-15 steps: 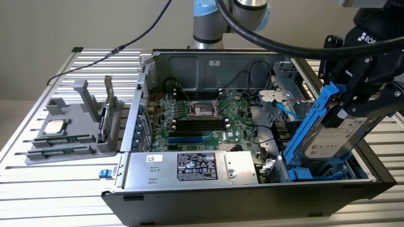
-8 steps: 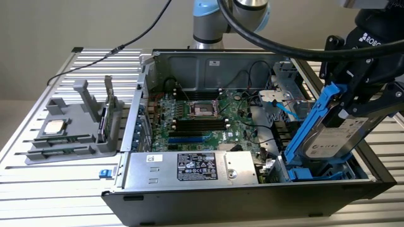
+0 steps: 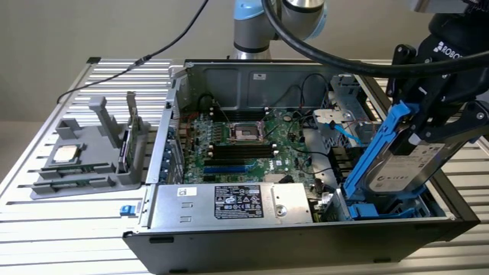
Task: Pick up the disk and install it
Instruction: 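Pick up the disk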
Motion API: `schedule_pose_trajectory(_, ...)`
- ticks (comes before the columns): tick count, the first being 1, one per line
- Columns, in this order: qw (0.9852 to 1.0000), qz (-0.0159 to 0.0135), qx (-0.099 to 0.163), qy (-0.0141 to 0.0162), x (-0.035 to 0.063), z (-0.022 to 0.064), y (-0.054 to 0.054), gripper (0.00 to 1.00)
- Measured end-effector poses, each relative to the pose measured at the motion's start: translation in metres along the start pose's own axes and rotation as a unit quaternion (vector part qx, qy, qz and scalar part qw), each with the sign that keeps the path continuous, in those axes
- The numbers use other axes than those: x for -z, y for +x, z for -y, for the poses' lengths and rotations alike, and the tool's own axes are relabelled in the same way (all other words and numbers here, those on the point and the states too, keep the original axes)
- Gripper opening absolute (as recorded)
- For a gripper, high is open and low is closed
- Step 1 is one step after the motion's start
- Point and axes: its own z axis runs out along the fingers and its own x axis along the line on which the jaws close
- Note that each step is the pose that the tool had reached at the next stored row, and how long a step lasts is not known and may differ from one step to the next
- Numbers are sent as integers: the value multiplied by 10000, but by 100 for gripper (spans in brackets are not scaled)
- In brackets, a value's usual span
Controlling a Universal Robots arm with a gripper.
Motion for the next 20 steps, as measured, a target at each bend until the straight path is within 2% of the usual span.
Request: schedule_pose_trajectory(20,10000,43,-71,-3,-62,10,-3,33)
